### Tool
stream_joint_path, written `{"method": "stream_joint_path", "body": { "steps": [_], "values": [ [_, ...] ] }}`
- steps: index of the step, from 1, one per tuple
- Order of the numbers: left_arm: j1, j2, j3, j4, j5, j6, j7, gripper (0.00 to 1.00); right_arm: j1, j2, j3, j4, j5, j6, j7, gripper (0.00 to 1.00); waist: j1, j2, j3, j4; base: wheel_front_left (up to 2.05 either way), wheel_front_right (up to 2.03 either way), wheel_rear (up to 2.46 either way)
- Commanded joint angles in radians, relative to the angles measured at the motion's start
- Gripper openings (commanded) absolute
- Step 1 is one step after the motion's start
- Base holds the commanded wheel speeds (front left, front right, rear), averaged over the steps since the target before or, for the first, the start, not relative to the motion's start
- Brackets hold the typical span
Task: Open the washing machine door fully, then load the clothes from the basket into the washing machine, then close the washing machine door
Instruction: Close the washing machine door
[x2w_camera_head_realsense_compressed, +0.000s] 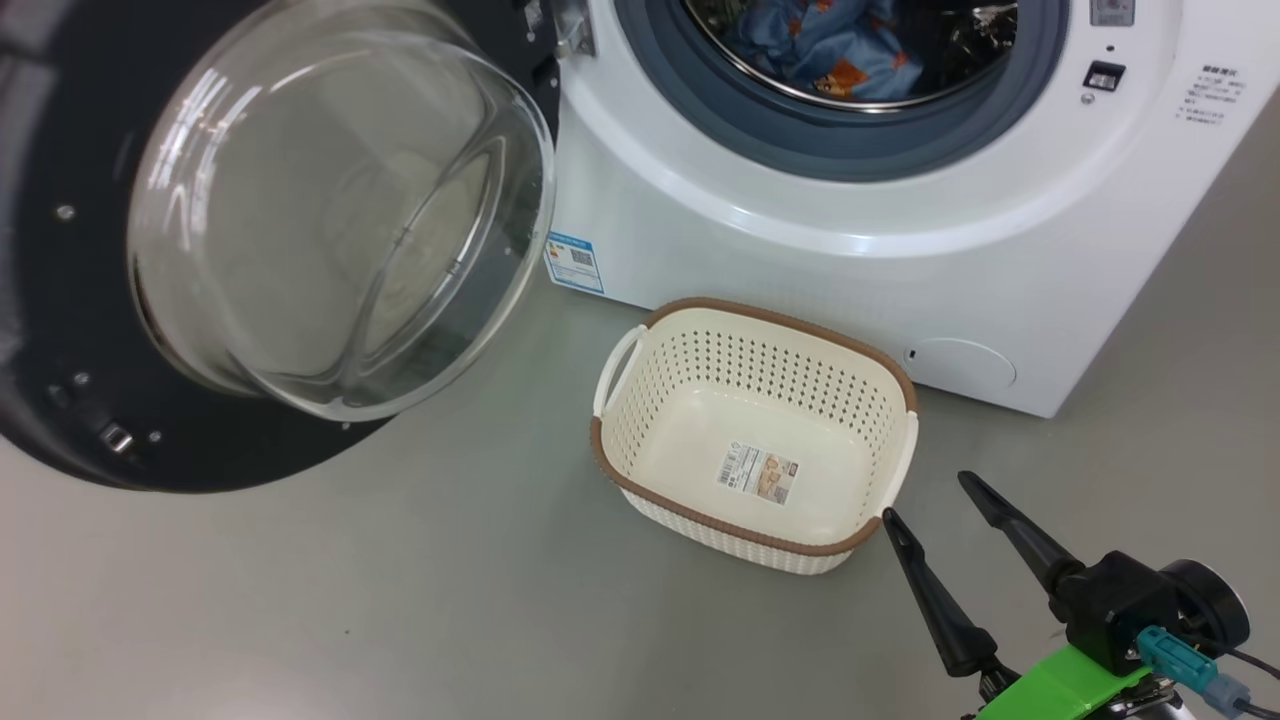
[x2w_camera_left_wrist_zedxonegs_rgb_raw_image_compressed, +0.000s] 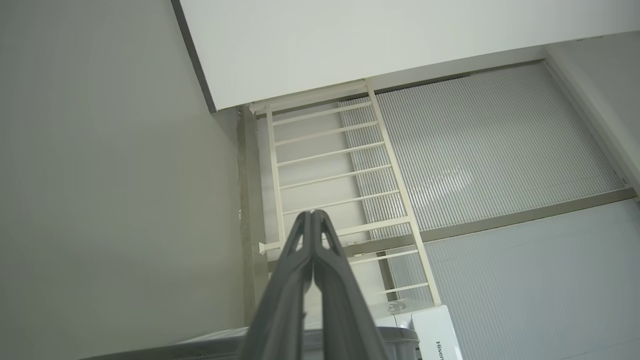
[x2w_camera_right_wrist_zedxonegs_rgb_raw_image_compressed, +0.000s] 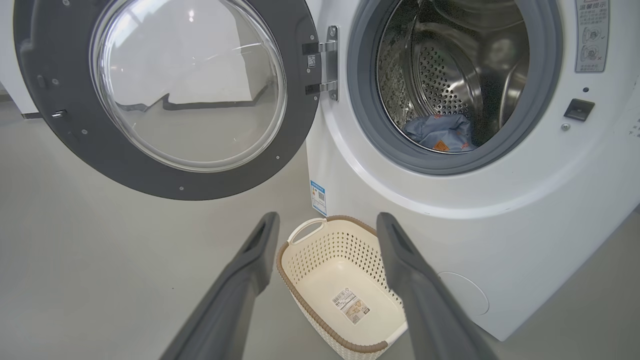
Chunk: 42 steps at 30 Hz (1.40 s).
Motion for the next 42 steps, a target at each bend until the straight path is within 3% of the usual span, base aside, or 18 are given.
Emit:
{"method": "stream_joint_path", "body": {
  "steps": [1,12,27,42],
  "values": [
    [-0.046,0.081,0.015,-0.006,0.016,0.004,0.017,0.0,-0.036,-0.015,0.023,-0.037,0.016,0.006,0.005,1.0,-0.0001,-0.0001,0.019,-0.017,0.0,0.0,0.0],
    [-0.082,0.064,-0.076,0.104,0.068,-0.012,0.074,0.0,-0.052,-0.047,0.031,-0.073,0.03,0.006,0.038,1.0,-0.0001,-0.0001,0.079,-0.06,0.0,0.0,0.0],
    [-0.131,0.031,-0.098,0.171,0.081,-0.065,0.096,0.0,-0.069,-0.071,0.028,-0.095,0.042,0.006,0.056,1.0,-0.0001,-0.0001,0.124,-0.098,0.0,0.0,0.0],
    [-0.092,-0.005,-0.112,0.123,0.049,-0.101,0.24,0.0,-0.065,-0.06,0.01,-0.096,0.041,0.006,0.052,1.0,-0.0001,-0.0001,0.124,-0.074,0.0,0.0,0.0]
  ]
}}
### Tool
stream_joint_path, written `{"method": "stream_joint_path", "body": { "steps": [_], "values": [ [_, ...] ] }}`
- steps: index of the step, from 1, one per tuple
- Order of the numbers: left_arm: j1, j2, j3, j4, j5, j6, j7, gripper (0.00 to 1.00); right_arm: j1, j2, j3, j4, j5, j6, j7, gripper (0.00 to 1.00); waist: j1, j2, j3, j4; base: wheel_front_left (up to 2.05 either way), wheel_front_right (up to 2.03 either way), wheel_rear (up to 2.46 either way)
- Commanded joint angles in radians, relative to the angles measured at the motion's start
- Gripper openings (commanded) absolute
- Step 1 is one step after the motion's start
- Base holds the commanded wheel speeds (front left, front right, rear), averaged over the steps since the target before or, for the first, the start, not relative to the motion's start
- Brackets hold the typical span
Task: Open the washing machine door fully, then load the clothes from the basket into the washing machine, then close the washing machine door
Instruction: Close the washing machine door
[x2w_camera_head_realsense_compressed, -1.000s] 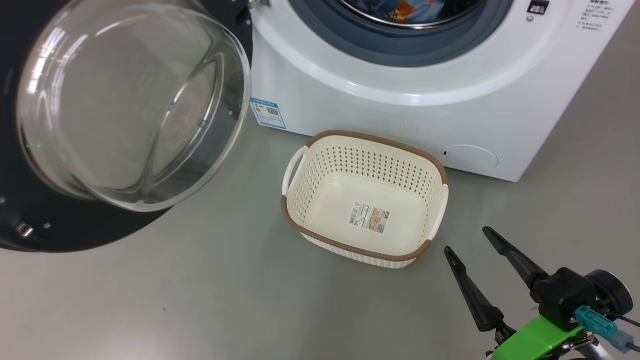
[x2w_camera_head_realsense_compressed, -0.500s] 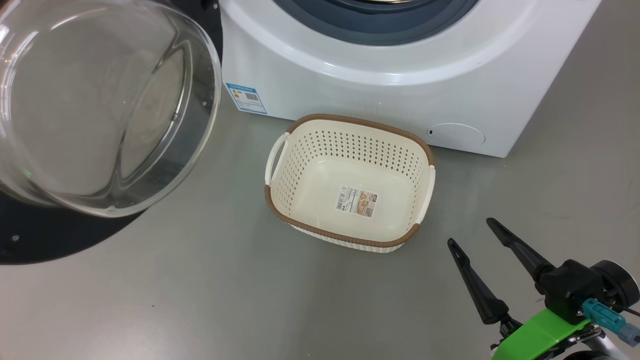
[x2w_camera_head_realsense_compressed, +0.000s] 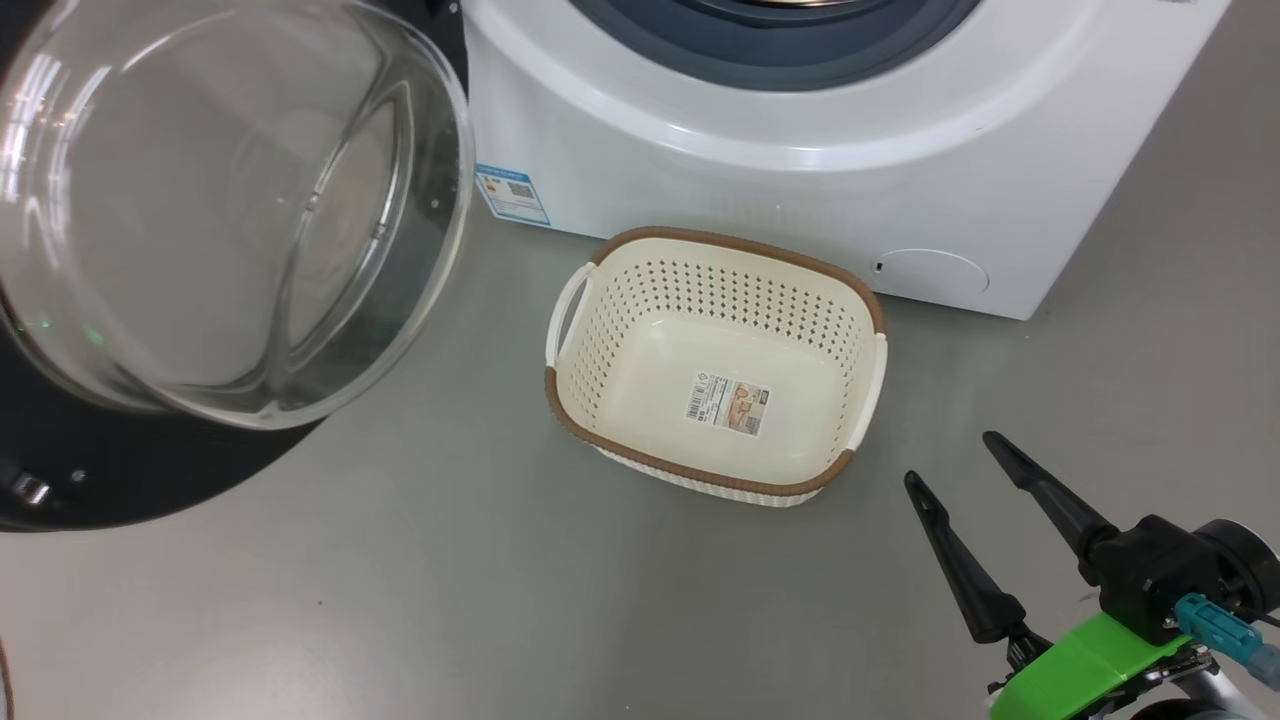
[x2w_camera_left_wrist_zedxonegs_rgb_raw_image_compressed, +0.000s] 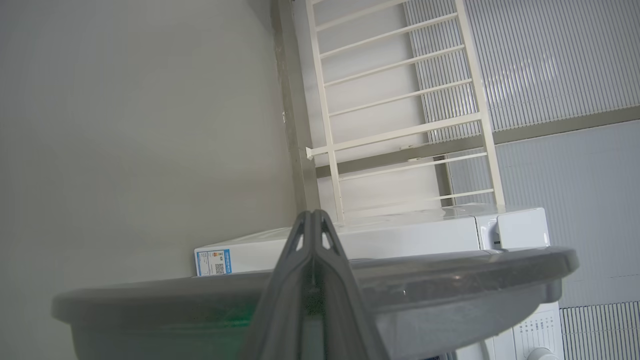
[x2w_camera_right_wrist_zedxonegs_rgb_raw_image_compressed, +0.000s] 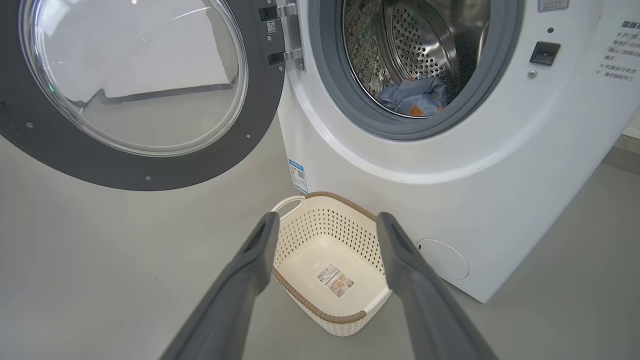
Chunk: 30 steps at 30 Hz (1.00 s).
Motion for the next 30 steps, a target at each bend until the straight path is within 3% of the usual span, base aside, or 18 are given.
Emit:
{"method": "stream_joint_path", "body": {
  "steps": [1,17,30],
  "values": [
    [0.003,0.034,0.015,-0.048,-0.005,-0.02,0.036,0.0,-0.025,0.0,0.013,-0.034,0.001,0.006,-0.003,1.0,0.0,0.0,0.002,0.01,0.0,0.0,0.0],
    [0.115,-0.069,0.0,-0.275,-0.004,-0.028,0.168,0.0,-0.031,0.032,-0.02,-0.023,-0.005,0.006,-0.042,1.0,0.0,0.0,-0.013,0.024,0.0,0.0,0.0],
    [0.264,-0.143,-0.008,-0.555,0.0,-0.028,0.317,0.0,-0.024,0.088,-0.057,0.006,-0.011,0.006,-0.101,1.0,0.0,0.0,-0.036,-0.046,0.0,0.0,0.0]
  ]
}}
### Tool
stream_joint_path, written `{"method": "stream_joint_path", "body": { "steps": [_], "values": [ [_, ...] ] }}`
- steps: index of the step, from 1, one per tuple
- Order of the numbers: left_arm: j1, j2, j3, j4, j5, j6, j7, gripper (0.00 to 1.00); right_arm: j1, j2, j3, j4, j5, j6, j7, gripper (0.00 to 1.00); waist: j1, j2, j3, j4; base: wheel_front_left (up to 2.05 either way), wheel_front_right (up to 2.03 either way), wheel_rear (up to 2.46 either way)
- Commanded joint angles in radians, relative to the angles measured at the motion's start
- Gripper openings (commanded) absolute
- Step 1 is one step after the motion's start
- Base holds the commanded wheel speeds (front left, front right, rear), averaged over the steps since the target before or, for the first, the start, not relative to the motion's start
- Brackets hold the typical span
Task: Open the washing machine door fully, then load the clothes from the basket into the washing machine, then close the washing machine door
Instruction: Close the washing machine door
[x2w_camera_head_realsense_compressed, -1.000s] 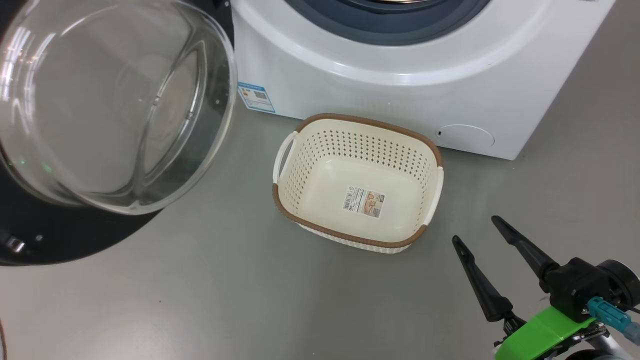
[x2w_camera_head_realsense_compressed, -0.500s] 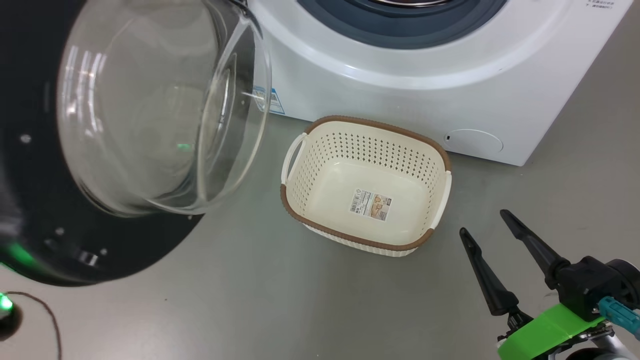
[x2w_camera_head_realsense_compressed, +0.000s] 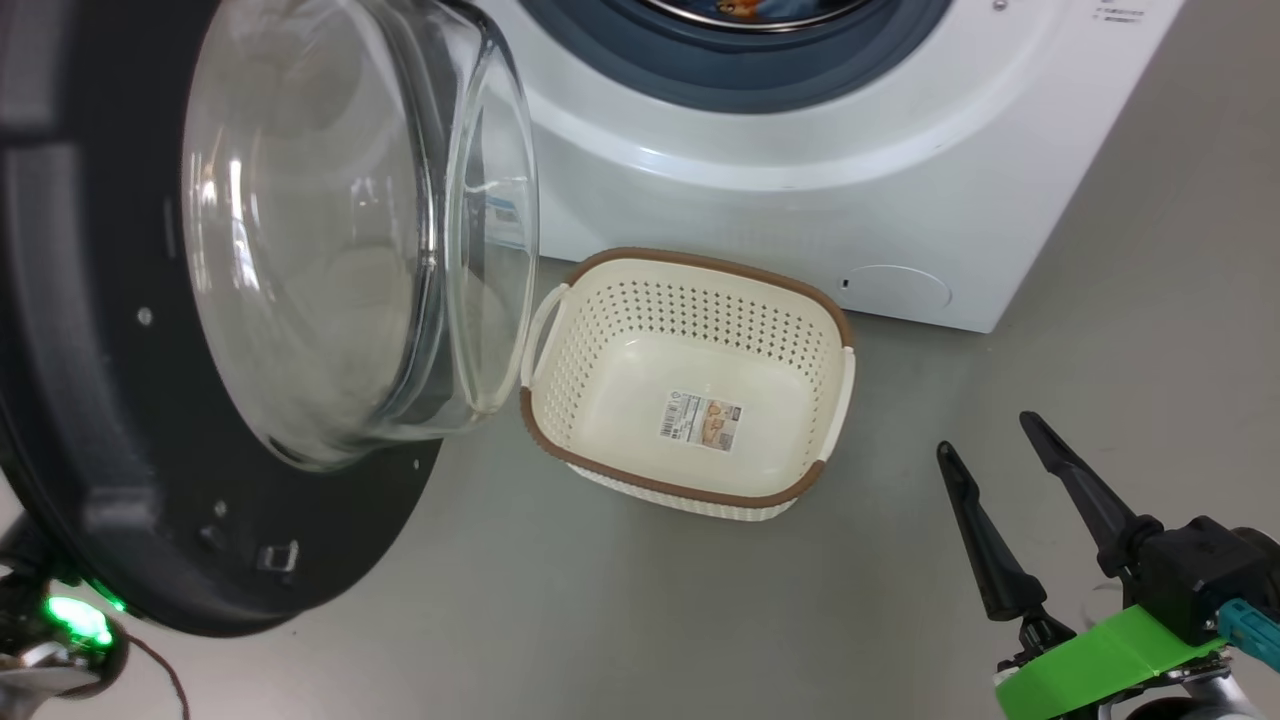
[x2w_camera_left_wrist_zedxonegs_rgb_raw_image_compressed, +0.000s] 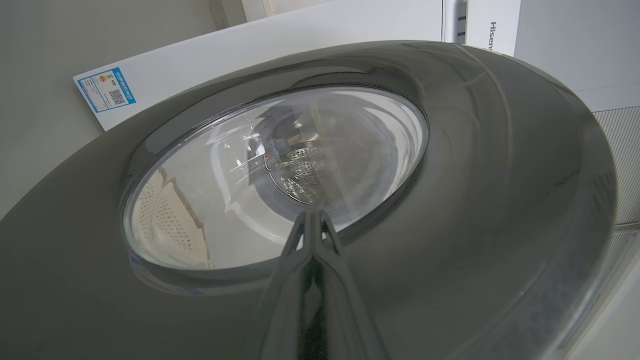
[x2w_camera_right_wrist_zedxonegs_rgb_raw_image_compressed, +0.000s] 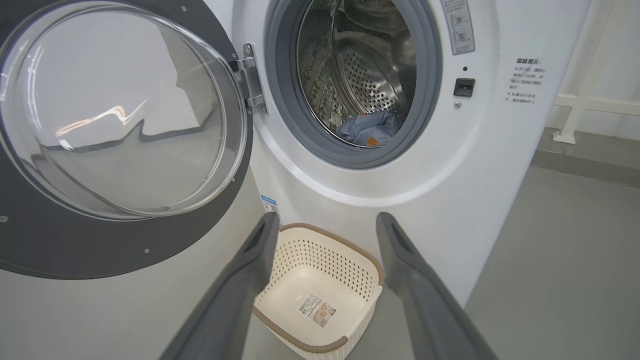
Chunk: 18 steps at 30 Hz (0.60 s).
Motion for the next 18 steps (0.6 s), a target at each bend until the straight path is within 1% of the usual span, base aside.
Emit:
{"method": "stream_joint_path", "body": {
  "steps": [1,7,11,18],
  "values": [
    [-0.006,0.028,0.028,-0.044,0.002,-0.011,0.016,0.0,-0.023,0.005,0.023,-0.022,-0.009,0.006,-0.011,1.0,0.0,0.0,-0.005,-0.017,0.0,0.0,0.0],
    [0.029,0.0,-0.01,-0.122,0.009,-0.01,0.045,0.0,-0.032,0.02,0.032,0.002,-0.023,0.006,-0.042,1.0,0.0,0.0,-0.017,-0.073,0.0,0.0,0.0],
    [0.03,-0.021,-0.046,-0.153,0.018,0.003,0.053,0.0,-0.035,0.034,0.036,0.02,-0.025,0.006,-0.061,1.0,0.0,0.0,-0.029,-0.114,0.0,0.0,0.0],
    [0.034,-0.038,-0.084,-0.18,0.028,0.034,0.064,0.0,-0.037,0.055,0.048,0.053,-0.023,0.006,-0.088,1.0,0.0,0.0,-0.051,-0.206,0.0,0.0,0.0]
  ]
}}
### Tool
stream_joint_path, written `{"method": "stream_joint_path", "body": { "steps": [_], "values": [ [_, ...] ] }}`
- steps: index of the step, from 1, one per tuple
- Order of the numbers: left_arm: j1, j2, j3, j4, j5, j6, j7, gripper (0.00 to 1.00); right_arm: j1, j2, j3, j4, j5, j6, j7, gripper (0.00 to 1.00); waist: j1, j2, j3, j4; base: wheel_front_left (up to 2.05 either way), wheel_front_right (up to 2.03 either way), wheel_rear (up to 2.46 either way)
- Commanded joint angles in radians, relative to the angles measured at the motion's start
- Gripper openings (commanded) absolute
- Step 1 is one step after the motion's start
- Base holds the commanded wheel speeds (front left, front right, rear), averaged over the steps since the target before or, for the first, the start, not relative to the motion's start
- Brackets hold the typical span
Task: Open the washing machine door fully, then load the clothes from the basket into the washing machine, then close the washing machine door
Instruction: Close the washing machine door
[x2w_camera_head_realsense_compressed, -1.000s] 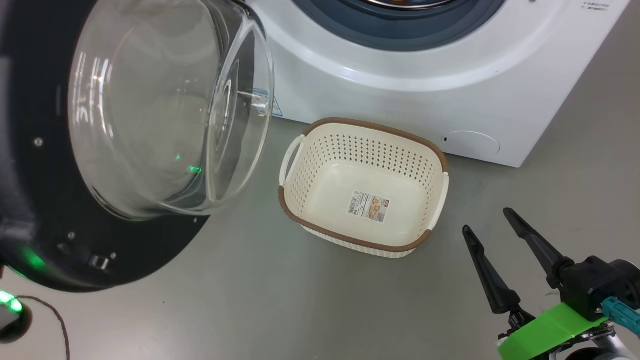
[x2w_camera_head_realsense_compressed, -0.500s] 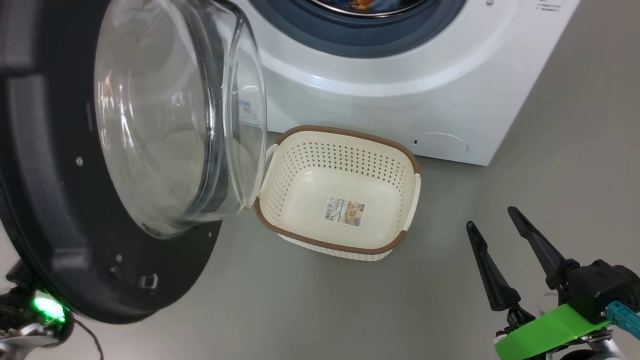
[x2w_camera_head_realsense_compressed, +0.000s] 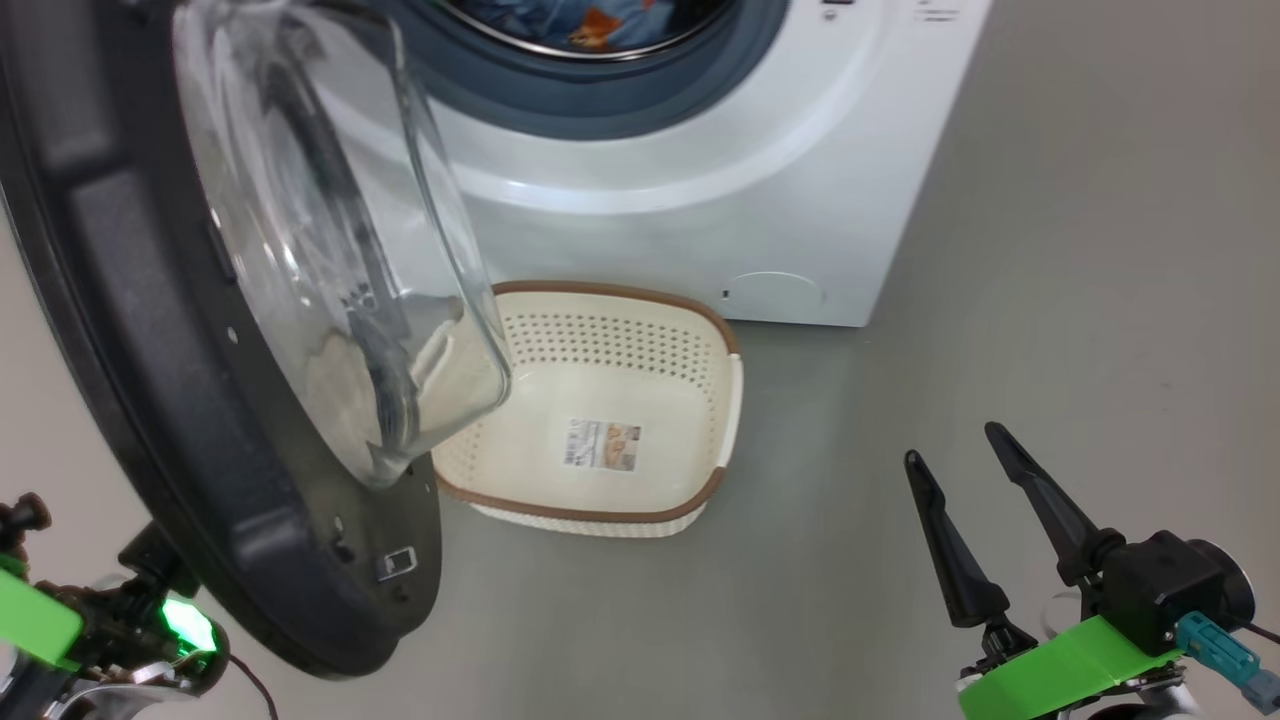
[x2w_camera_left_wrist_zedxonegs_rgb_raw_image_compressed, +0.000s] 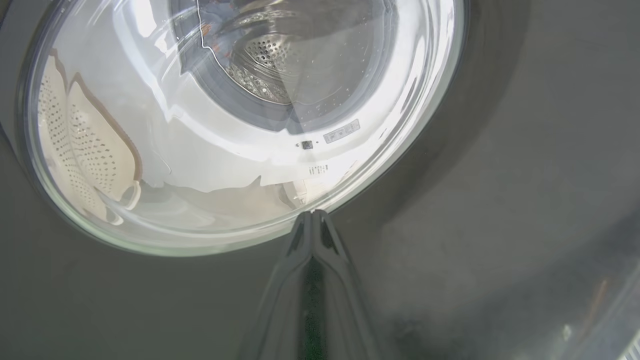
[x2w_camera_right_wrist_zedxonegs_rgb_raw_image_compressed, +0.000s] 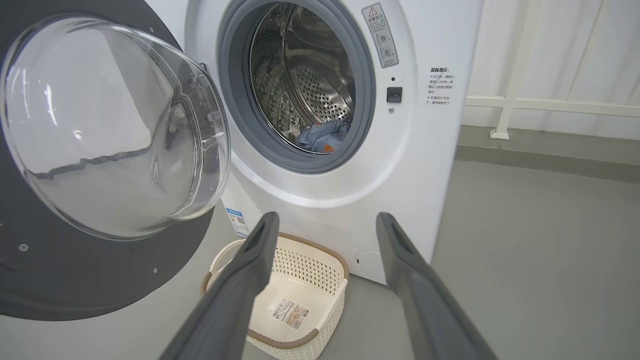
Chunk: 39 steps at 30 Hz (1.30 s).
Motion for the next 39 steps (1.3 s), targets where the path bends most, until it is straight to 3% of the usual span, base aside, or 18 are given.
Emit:
{"method": "stream_joint_path", "body": {
  "steps": [1,16,28,39],
  "values": [
    [-0.012,0.017,0.021,-0.039,0.01,0.006,0.016,0.0,-0.025,0.004,0.026,-0.018,-0.005,0.006,-0.011,1.0,0.0,0.0,-0.02,-0.058,0.0,0.0,0.0],
    [-0.041,-0.006,-0.005,-0.012,0.034,0.039,0.001,0.0,-0.022,0.029,0.072,0.043,0.007,0.006,-0.051,1.0,0.0,0.0,-0.067,-0.239,0.0,0.0,0.0],
    [-0.143,-0.049,-0.01,0.13,0.047,0.012,-0.031,0.0,-0.023,0.036,0.097,0.074,0.011,0.006,-0.062,1.0,0.0,0.0,-0.086,-0.354,0.0,0.0,0.0],
    [-0.239,-0.068,-0.006,0.239,0.066,-0.012,-0.054,0.0,-0.031,0.039,0.099,0.092,0.017,0.006,-0.076,1.0,0.0,0.0,-0.078,-0.412,0.0,0.0,0.0]
  ]
}}
